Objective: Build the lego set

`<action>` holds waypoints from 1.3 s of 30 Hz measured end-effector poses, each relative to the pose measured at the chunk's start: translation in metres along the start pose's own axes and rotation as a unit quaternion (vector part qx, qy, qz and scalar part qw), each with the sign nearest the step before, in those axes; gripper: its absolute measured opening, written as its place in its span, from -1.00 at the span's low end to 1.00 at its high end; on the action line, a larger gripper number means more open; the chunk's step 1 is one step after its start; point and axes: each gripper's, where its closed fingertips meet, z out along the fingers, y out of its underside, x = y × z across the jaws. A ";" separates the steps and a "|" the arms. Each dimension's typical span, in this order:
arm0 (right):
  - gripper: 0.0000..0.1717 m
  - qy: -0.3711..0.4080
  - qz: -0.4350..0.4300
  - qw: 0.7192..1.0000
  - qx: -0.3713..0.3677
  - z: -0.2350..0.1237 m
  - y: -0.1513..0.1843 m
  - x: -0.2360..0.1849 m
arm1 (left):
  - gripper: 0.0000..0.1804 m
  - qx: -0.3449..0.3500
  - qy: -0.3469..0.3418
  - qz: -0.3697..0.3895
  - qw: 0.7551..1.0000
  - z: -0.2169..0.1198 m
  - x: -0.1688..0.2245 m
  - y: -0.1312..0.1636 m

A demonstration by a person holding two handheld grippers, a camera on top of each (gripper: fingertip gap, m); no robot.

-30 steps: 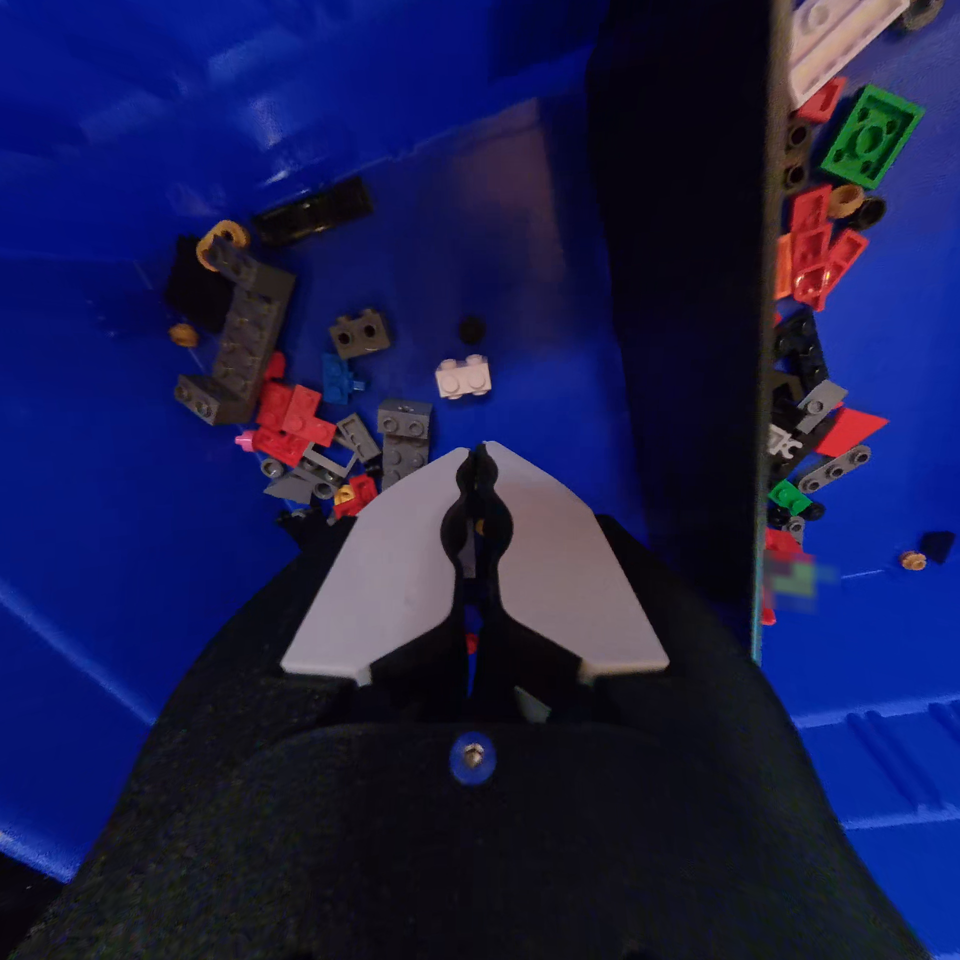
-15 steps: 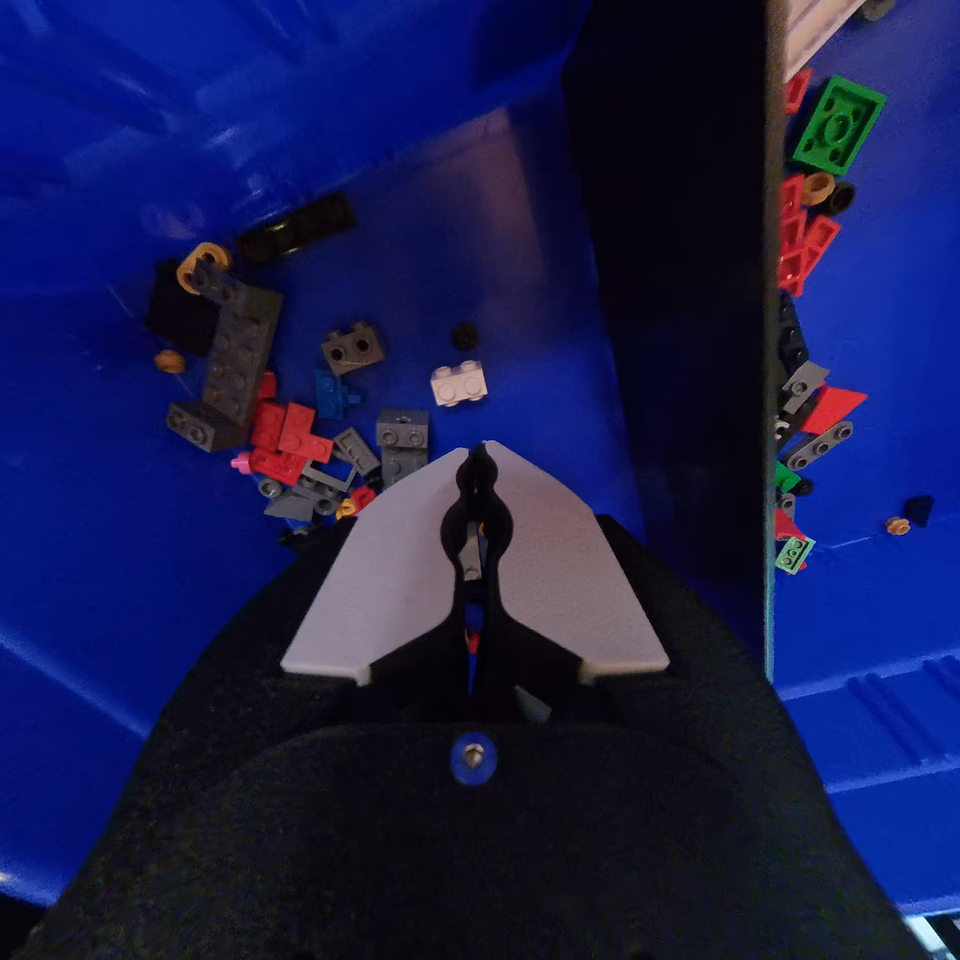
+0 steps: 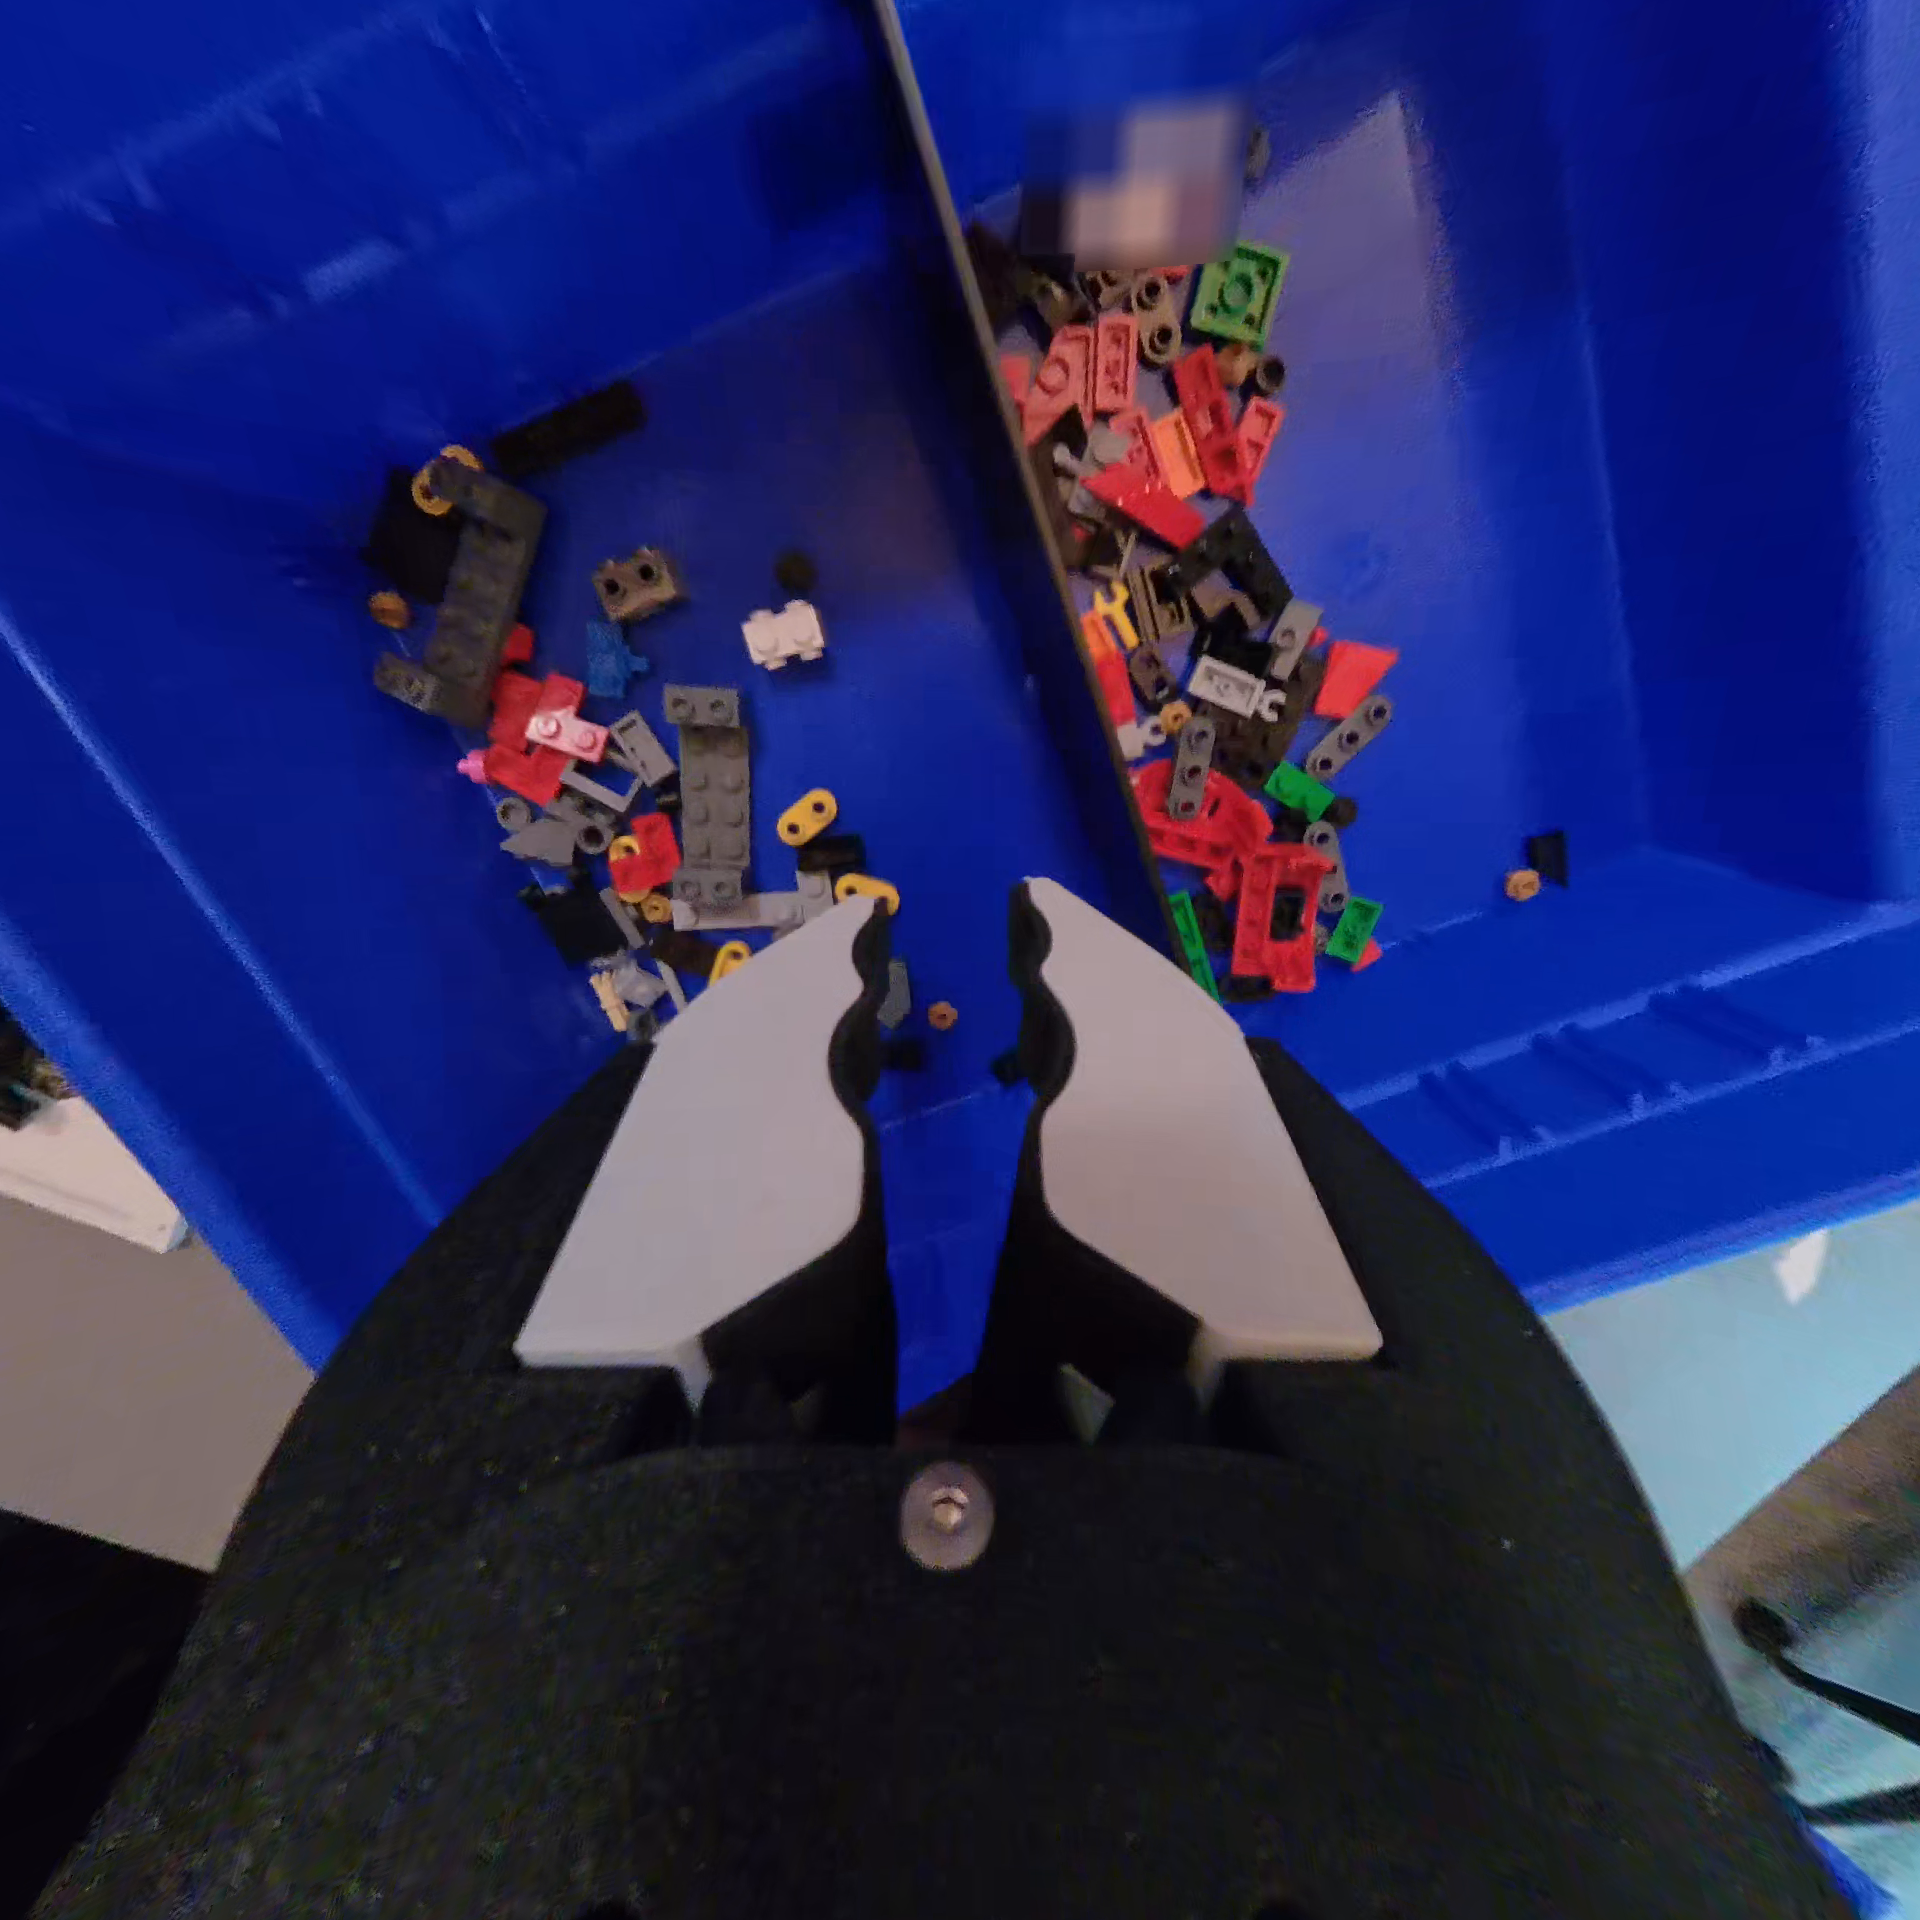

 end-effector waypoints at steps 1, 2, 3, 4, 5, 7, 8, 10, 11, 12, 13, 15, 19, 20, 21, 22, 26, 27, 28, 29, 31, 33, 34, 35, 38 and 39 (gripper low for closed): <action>-0.73 -0.006 0.009 1.000 -0.001 0.001 0.004 0.002 | -0.45 -0.009 -0.006 0.003 1.000 0.001 -0.002 0.003; -0.73 -0.012 0.017 1.000 -0.002 0.004 0.008 0.004 | -0.45 -0.020 -0.011 0.004 1.000 0.002 -0.003 0.007; -0.72 -0.025 0.022 0.999 -0.002 0.007 0.010 0.003 | -0.45 -0.030 -0.013 0.006 0.999 0.003 -0.003 0.010; -0.72 -0.041 0.025 0.999 -0.001 0.010 0.010 -0.001 | -0.45 -0.035 -0.013 0.008 0.999 0.004 -0.003 0.011; -0.72 -0.052 0.021 0.998 0.000 0.012 0.009 -0.004 | -0.45 -0.038 -0.013 0.012 0.999 0.004 -0.002 0.011; -0.75 -0.054 -0.002 0.999 -0.005 0.013 0.007 -0.007 | -0.45 -0.038 -0.015 0.016 0.999 0.004 -0.002 0.012; -0.75 -0.047 -0.016 0.999 -0.014 0.014 0.007 -0.009 | -0.45 -0.039 -0.017 0.014 0.999 0.005 -0.003 0.012; -0.78 -0.046 -0.034 0.997 -0.044 0.017 0.011 -0.017 | -0.45 -0.043 -0.021 0.007 0.999 0.005 -0.004 0.015; -0.78 -0.050 -0.039 0.996 -0.059 0.019 0.014 -0.023 | -0.45 -0.045 -0.022 0.004 0.999 0.005 -0.005 0.017; -0.79 -0.054 -0.043 0.995 -0.070 0.021 0.016 -0.027 | -0.45 -0.047 -0.023 0.004 0.999 0.005 -0.005 0.018; -0.83 -0.054 -0.043 0.995 -0.078 0.024 0.016 -0.029 | -0.45 -0.051 -0.024 0.006 0.998 0.006 -0.006 0.020; -0.84 -0.047 -0.041 0.994 -0.094 0.031 0.017 -0.028 | -0.45 -0.062 -0.030 0.011 0.998 0.006 -0.009 0.024; -0.84 0.007 -0.048 0.994 -0.102 0.035 0.016 -0.015 | -0.45 -0.065 -0.027 0.011 0.997 0.006 -0.010 0.027; -0.84 0.005 -0.049 0.993 -0.107 0.035 0.017 -0.017 | -0.45 -0.062 -0.024 0.008 0.998 0.006 -0.010 0.026; -0.84 0.004 -0.049 0.992 -0.115 0.036 0.019 -0.017 | -0.45 -0.059 -0.022 0.006 0.998 0.005 -0.009 0.026; -0.83 0.009 -0.048 0.991 -0.122 0.037 0.021 -0.016 | -0.45 -0.057 -0.021 0.004 0.998 0.005 -0.009 0.025; -0.78 0.015 -0.056 0.984 -0.166 0.042 0.028 -0.013 | -0.45 -0.054 -0.021 0.003 0.998 0.004 -0.010 0.024; -0.78 0.009 -0.054 0.984 -0.168 0.045 0.027 -0.014 | -0.45 -0.055 -0.024 0.005 0.998 0.004 -0.010 0.025; -0.78 -0.006 -0.047 0.985 -0.165 0.047 0.026 -0.018 | -0.45 -0.059 -0.027 0.008 0.998 0.003 -0.012 0.026; -0.78 -0.017 -0.039 0.985 -0.165 0.049 0.026 -0.019 | -0.45 -0.064 -0.030 0.012 0.997 0.003 -0.012 0.028; -0.78 -0.019 -0.029 0.986 -0.164 0.049 0.025 -0.017 | -0.45 -0.066 -0.031 0.016 0.997 0.003 -0.013 0.028; -0.80 -0.021 -0.028 0.985 -0.167 0.050 0.025 -0.016 | -0.45 -0.060 -0.027 0.013 0.998 0.003 -0.012 0.027; -0.81 -0.027 -0.029 0.985 -0.169 0.051 0.025 -0.017 | -0.45 -0.058 -0.025 0.010 0.998 0.003 -0.011 0.026; -0.82 -0.033 -0.030 0.985 -0.169 0.051 0.024 -0.017 | -0.45 -0.058 -0.024 0.007 0.998 0.003 -0.011 0.026; -0.85 -0.043 -0.039 0.983 -0.174 0.051 0.025 -0.019 | -0.45 -0.059 -0.026 0.008 0.998 0.003 -0.012 0.027; -0.85 -0.042 -0.047 0.983 -0.174 0.051 0.025 -0.018 | -0.45 -0.059 -0.027 0.009 0.998 0.002 -0.012 0.026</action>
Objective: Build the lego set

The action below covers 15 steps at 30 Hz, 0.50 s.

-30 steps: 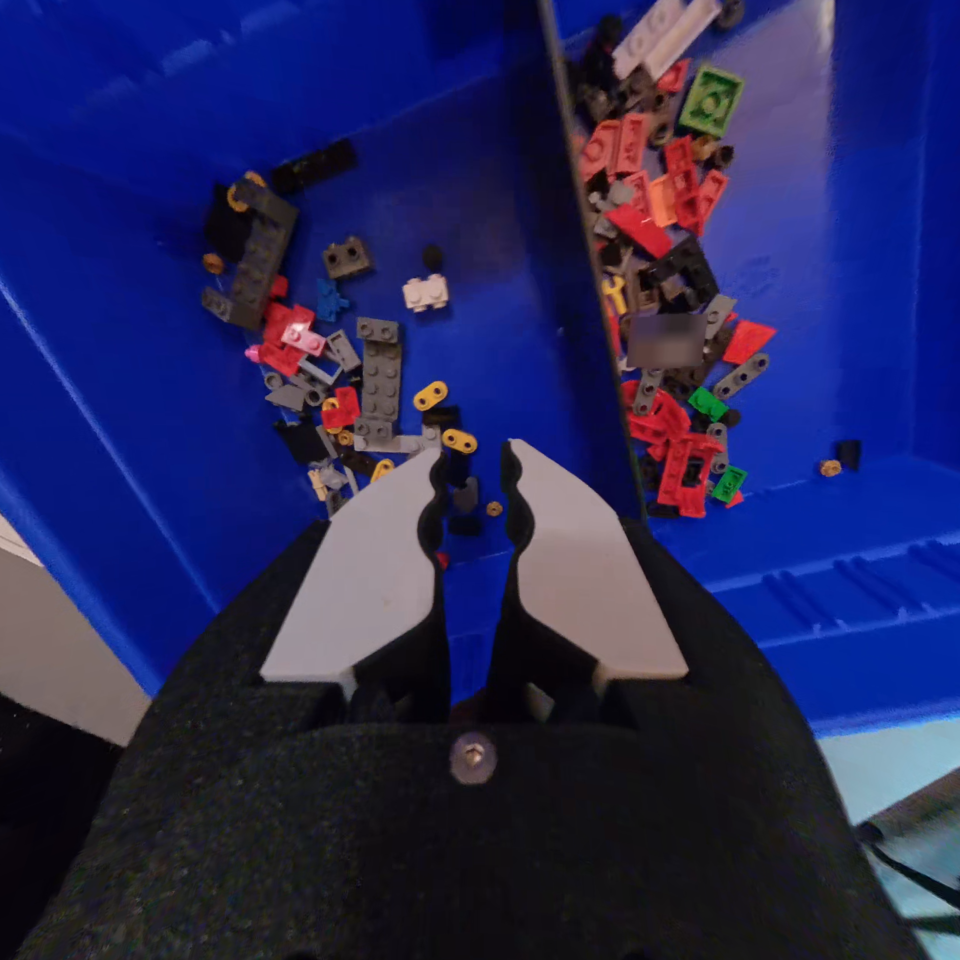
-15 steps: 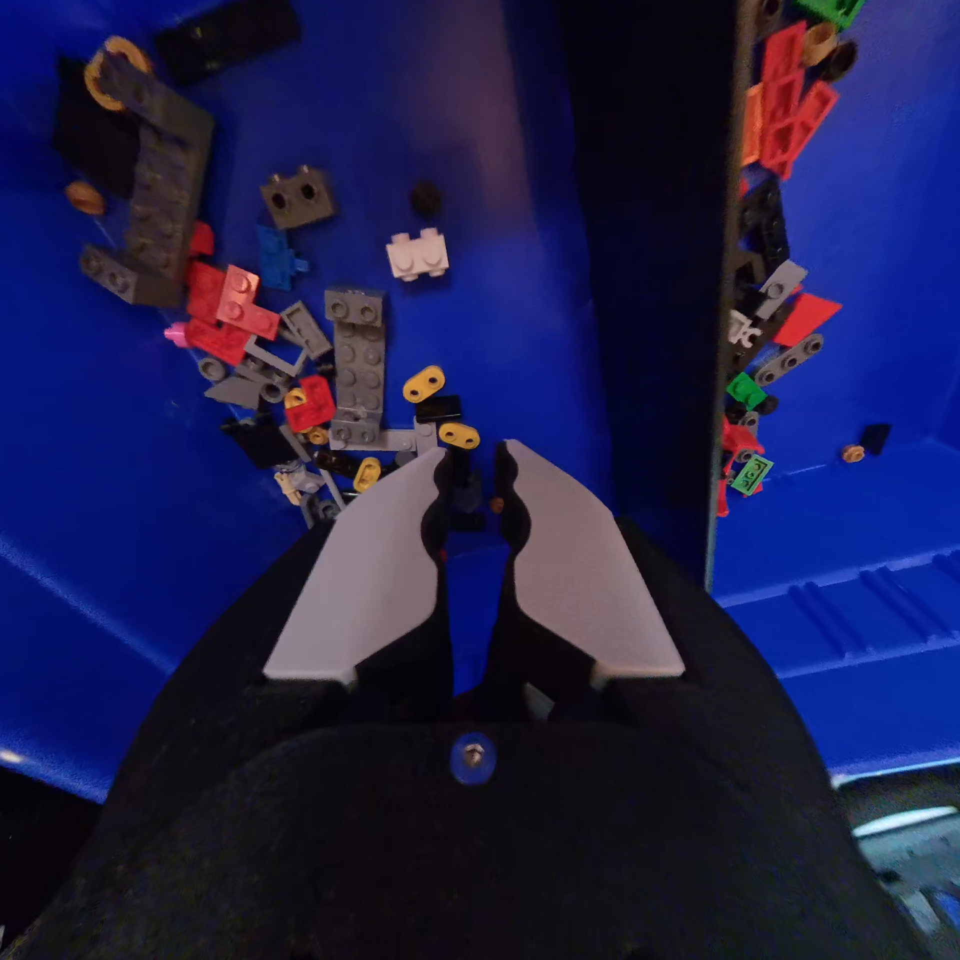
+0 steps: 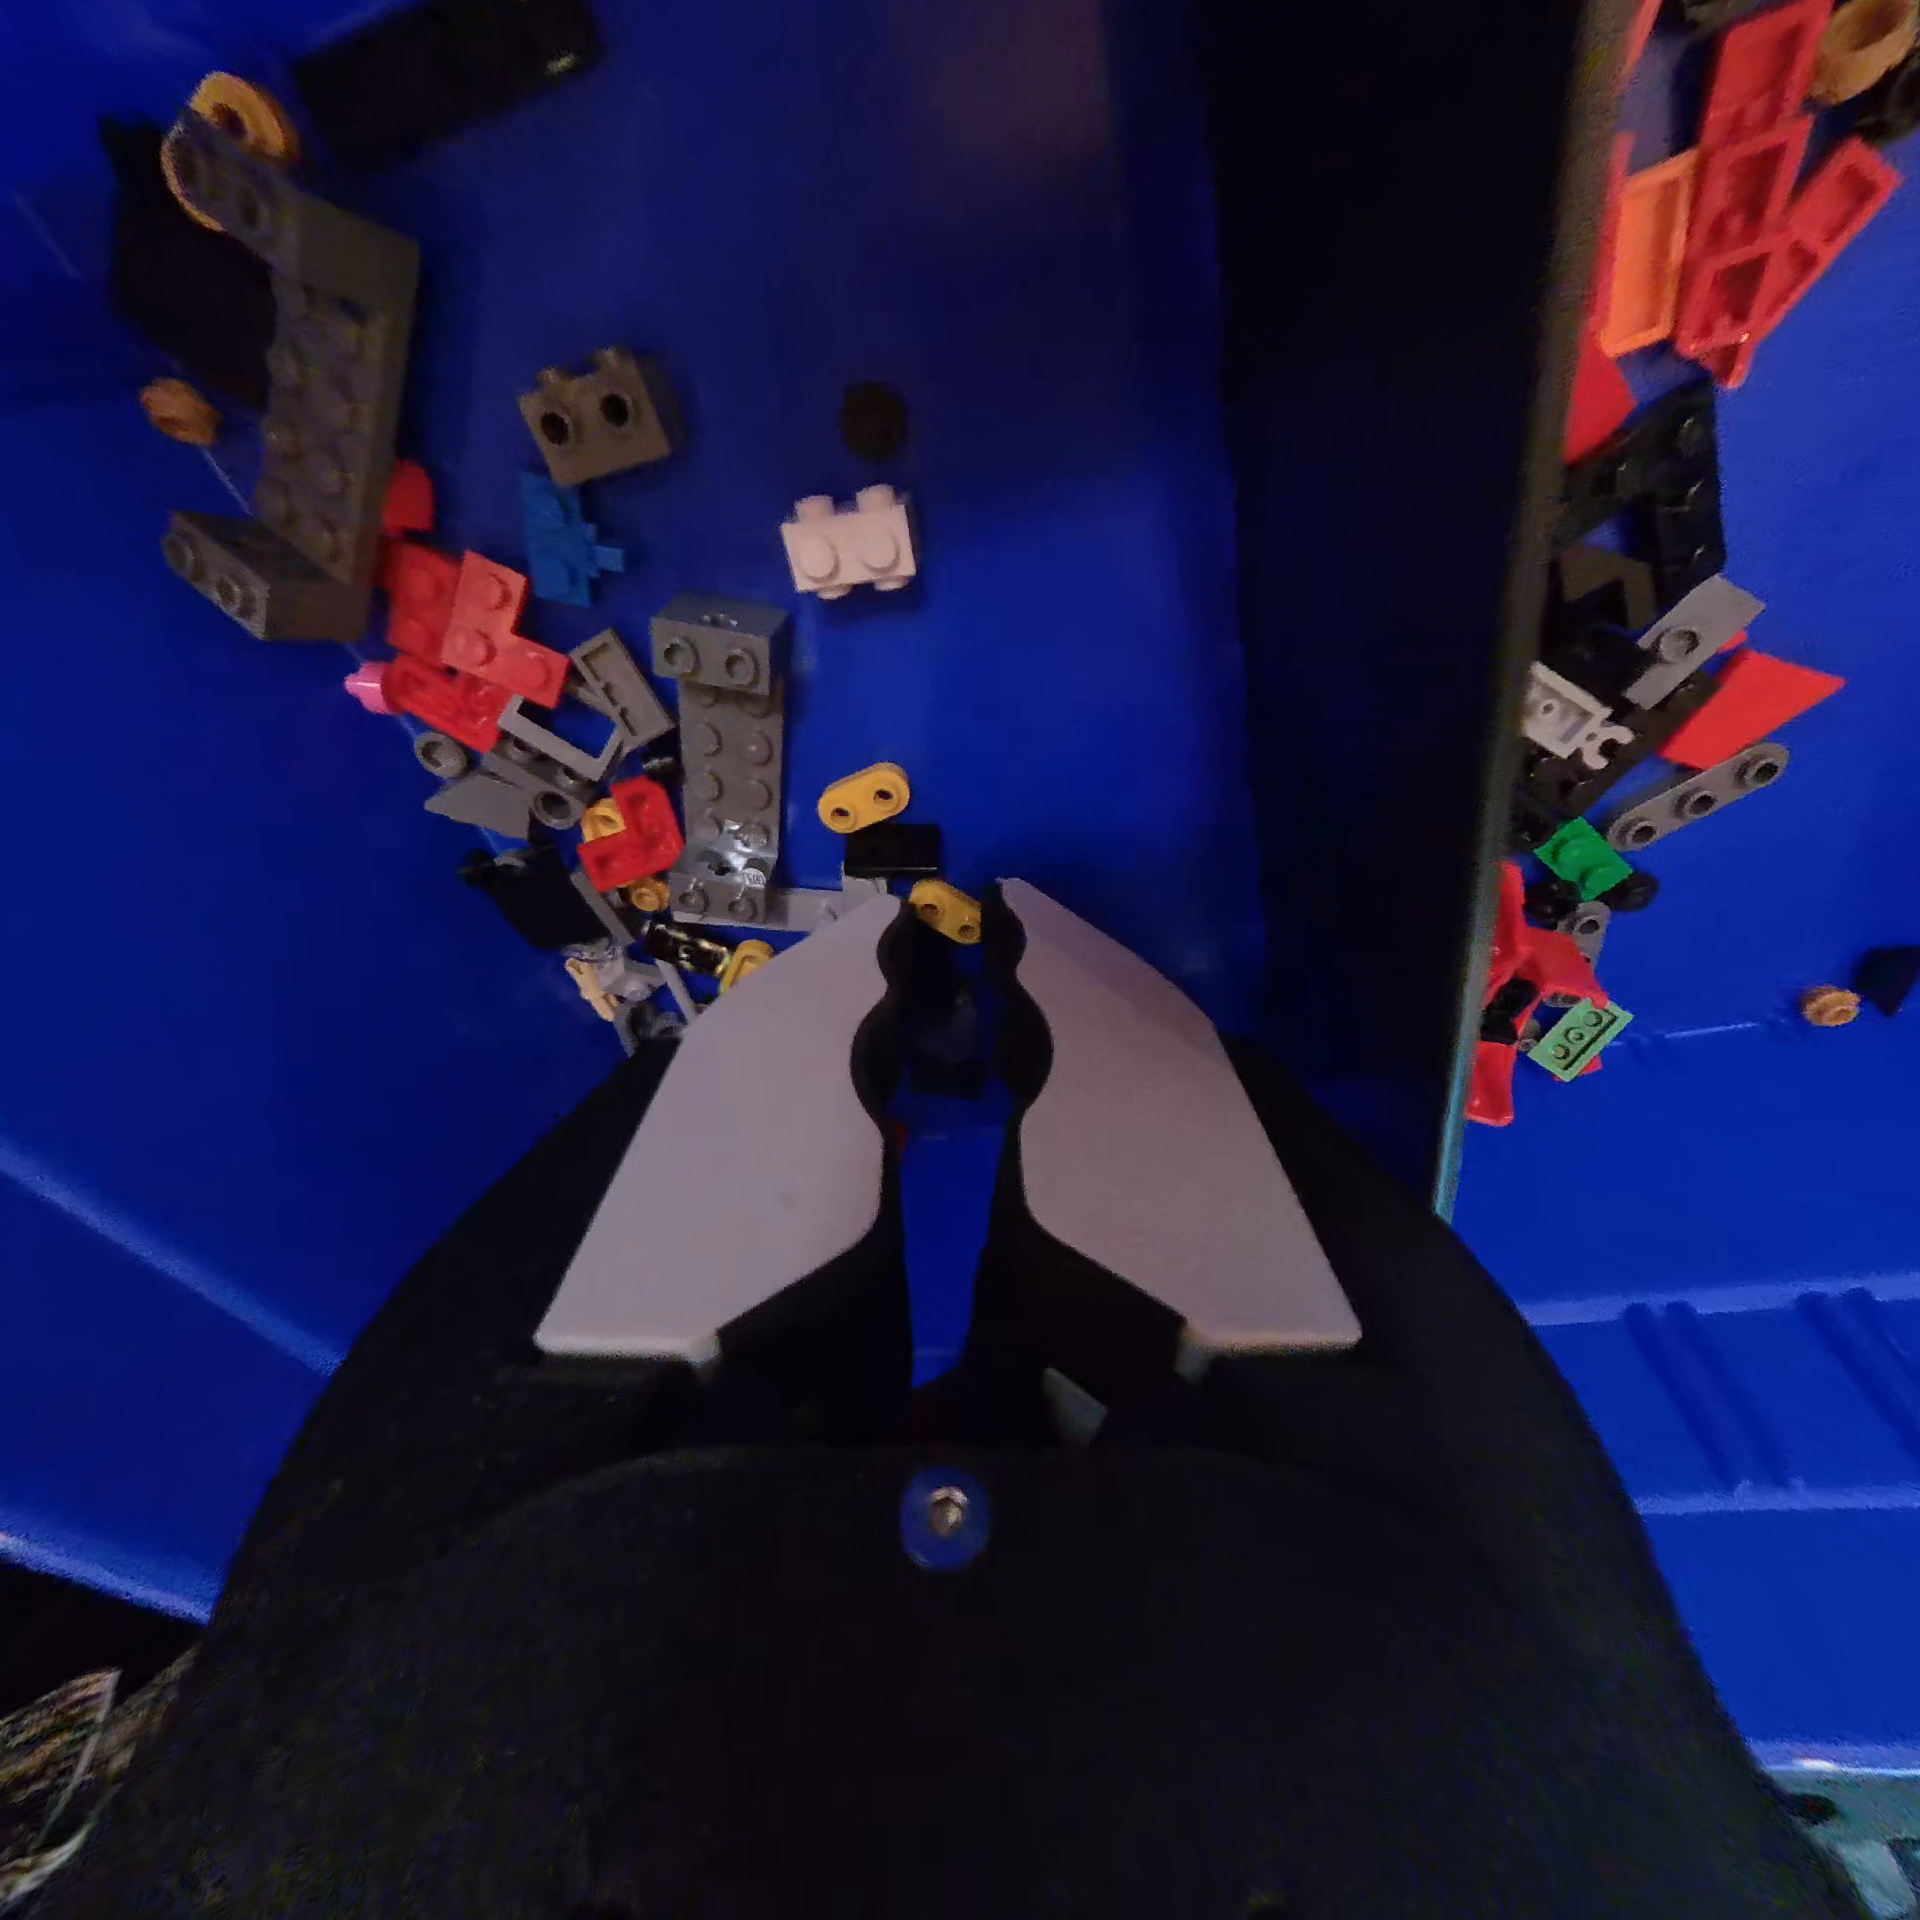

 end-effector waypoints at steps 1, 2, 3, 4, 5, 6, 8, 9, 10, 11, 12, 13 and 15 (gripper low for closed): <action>-0.89 0.009 -0.009 1.000 0.003 -0.001 -0.001 0.002 | -0.45 0.001 0.000 0.000 1.000 0.000 0.000 0.000; -0.89 0.021 -0.027 0.999 0.004 -0.002 -0.001 0.004 | -0.45 0.001 0.000 0.000 1.000 0.000 0.000 -0.001; -0.87 0.031 -0.046 0.998 0.000 -0.003 0.001 0.006 | -0.45 0.002 0.001 0.000 1.000 0.000 0.001 -0.001; -0.87 0.037 -0.067 0.997 -0.008 -0.004 0.004 0.007 | -0.45 0.002 0.001 0.000 1.000 0.000 0.000 -0.001; -0.87 0.046 -0.086 0.995 -0.009 -0.004 0.004 0.009 | -0.45 0.002 0.000 -0.001 1.000 0.000 0.000 -0.001; -0.87 0.055 -0.103 0.993 -0.007 -0.005 0.004 0.011 | -0.45 0.002 0.001 -0.001 1.000 0.000 0.000 -0.001; -0.87 0.053 -0.119 0.991 -0.013 -0.004 0.005 0.010 | -0.45 0.003 0.002 -0.003 1.000 0.000 0.001 -0.001; -0.87 0.052 -0.121 0.991 -0.015 -0.004 0.005 0.009 | -0.45 0.003 0.003 -0.003 1.000 0.000 0.001 -0.001; -0.86 0.054 -0.121 0.991 -0.011 -0.004 0.004 0.009 | -0.45 0.003 0.003 -0.002 1.000 0.000 0.001 -0.001; -0.85 0.050 -0.120 0.992 -0.007 -0.004 0.003 0.008 | -0.45 0.003 0.003 -0.002 1.000 0.000 0.001 -0.001; -0.84 0.040 -0.115 0.993 -0.005 -0.003 0.002 0.006 | -0.45 0.003 0.003 -0.002 1.000 0.000 0.001 -0.001; -0.83 0.030 -0.108 0.994 -0.010 -0.001 0.004 0.004 | -0.45 0.003 0.003 -0.002 1.000 0.000 0.001 -0.001; -0.83 0.039 -0.092 0.995 -0.028 0.002 0.007 0.008 | -0.46 0.002 0.003 -0.004 1.000 0.000 0.000 0.000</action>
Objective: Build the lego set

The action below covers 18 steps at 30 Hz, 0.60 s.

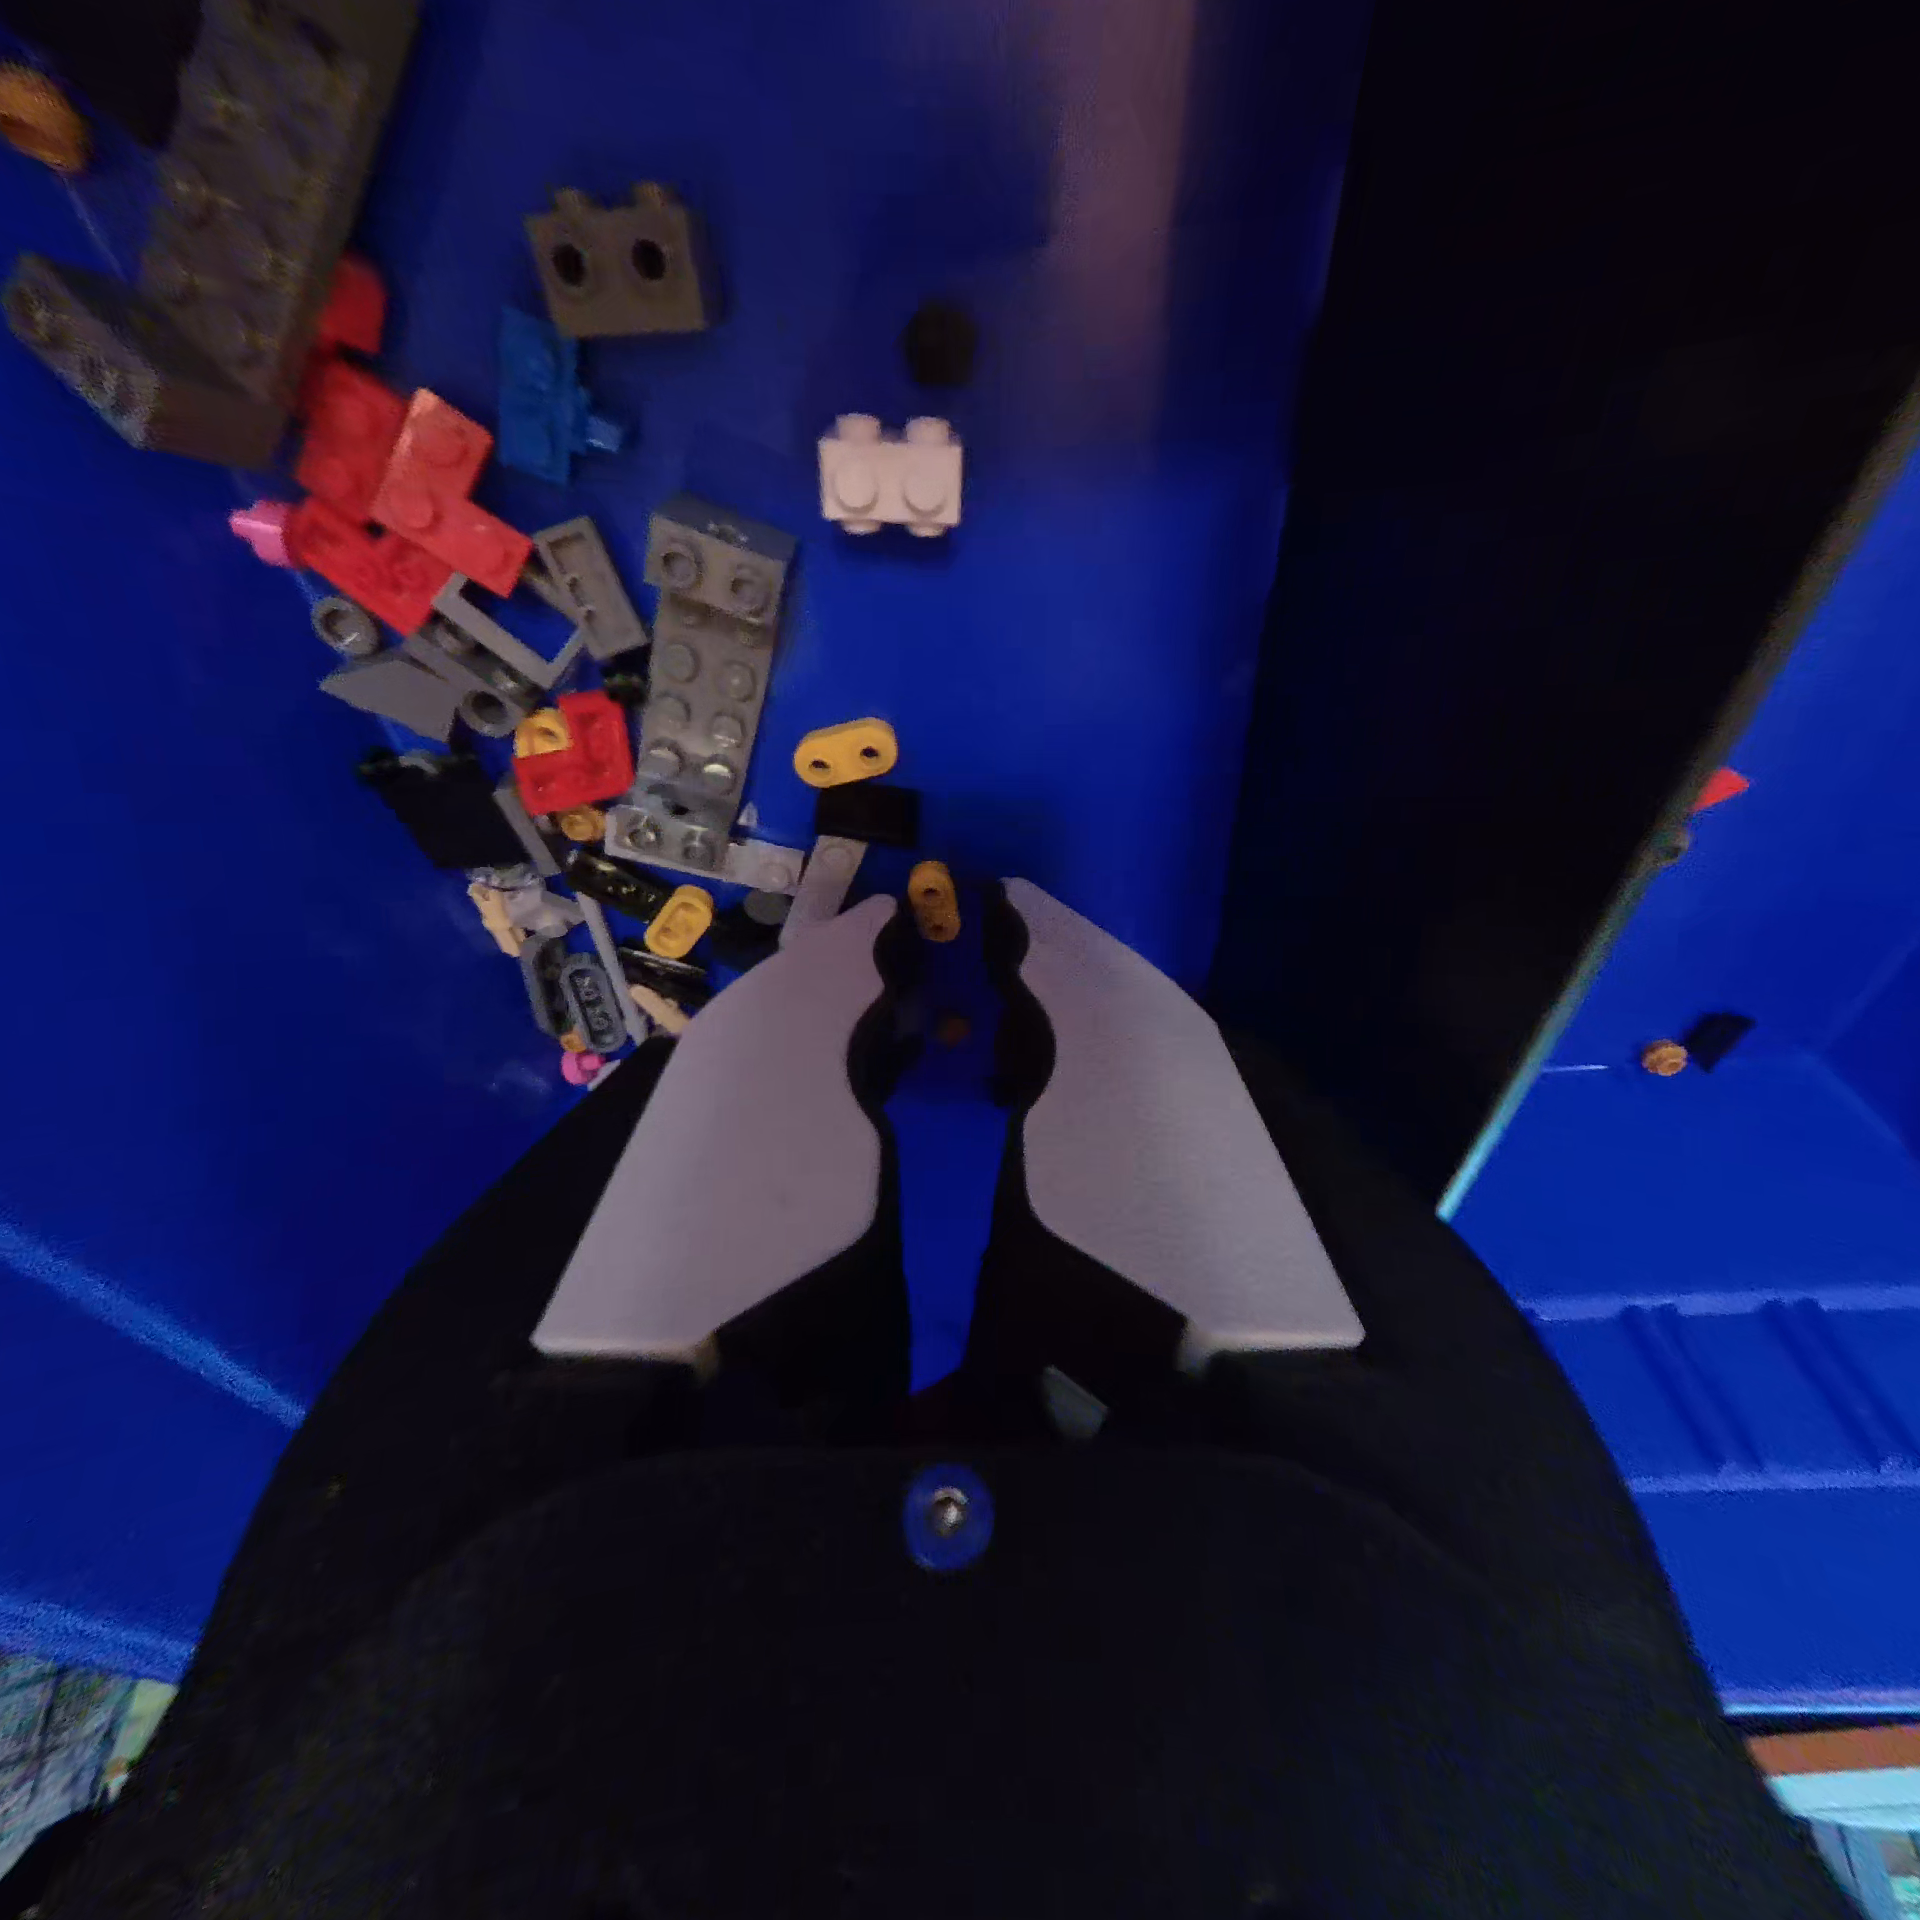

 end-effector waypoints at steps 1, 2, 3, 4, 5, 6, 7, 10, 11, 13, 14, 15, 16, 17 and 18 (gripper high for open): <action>-0.84 0.001 0.001 1.000 0.004 0.000 -0.002 0.000 | -0.45 0.000 0.000 -0.001 1.000 0.000 0.000 0.000; -0.87 0.002 -0.001 1.000 0.004 0.000 -0.002 0.000 | -0.46 0.000 0.000 -0.001 1.000 0.000 0.000 0.000; -0.87 0.008 -0.003 1.000 0.003 0.000 -0.002 0.001 | -0.45 0.000 0.000 -0.001 1.000 0.000 0.000 0.001; -0.88 0.008 -0.003 1.000 0.001 0.000 -0.001 0.001 | -0.45 0.000 0.000 -0.002 1.000 0.000 -0.001 0.001; -0.89 0.006 -0.003 1.000 -0.004 0.001 0.001 0.000 | -0.45 0.000 0.001 -0.002 1.000 0.000 0.000 0.001; -0.89 0.008 -0.006 1.000 -0.003 0.000 0.002 0.000 | -0.45 0.000 0.001 -0.002 1.000 0.000 0.000 0.001; -0.89 0.012 -0.011 1.000 -0.002 0.000 0.001 0.000 | -0.45 0.000 0.002 -0.002 1.000 0.001 0.000 0.001; -0.90 0.035 -0.011 0.999 0.017 -0.008 0.000 0.003 | -0.45 0.002 0.003 -0.003 1.000 0.001 0.001 -0.001; -0.90 0.042 -0.007 0.999 0.030 -0.015 -0.001 0.003 | -0.45 0.003 0.005 -0.002 1.000 0.001 0.002 -0.002; -0.90 0.052 -0.003 0.996 0.078 -0.038 -0.005 -0.004 | -0.46 0.005 0.005 0.001 1.000 0.001 0.003 -0.003; -0.90 0.056 -0.002 0.993 0.108 -0.051 -0.008 -0.009 | -0.45 0.004 0.005 0.001 1.000 0.002 0.003 -0.002; -0.90 0.060 0.001 0.988 0.142 -0.065 -0.010 -0.015 | -0.46 0.003 0.005 -0.001 1.000 0.003 0.003 -0.002; -0.90 0.063 0.005 0.982 0.178 -0.080 -0.012 -0.022 | -0.45 0.004 0.009 -0.004 1.000 0.004 0.005 -0.002; -0.90 0.067 0.009 0.974 0.217 -0.096 -0.014 -0.031 | -0.46 0.007 0.015 -0.007 1.000 0.005 0.007 -0.003; -0.91 0.064 0.011 0.965 0.254 -0.110 -0.015 -0.042 | -0.46 0.010 0.021 -0.010 1.000 0.006 0.010 -0.005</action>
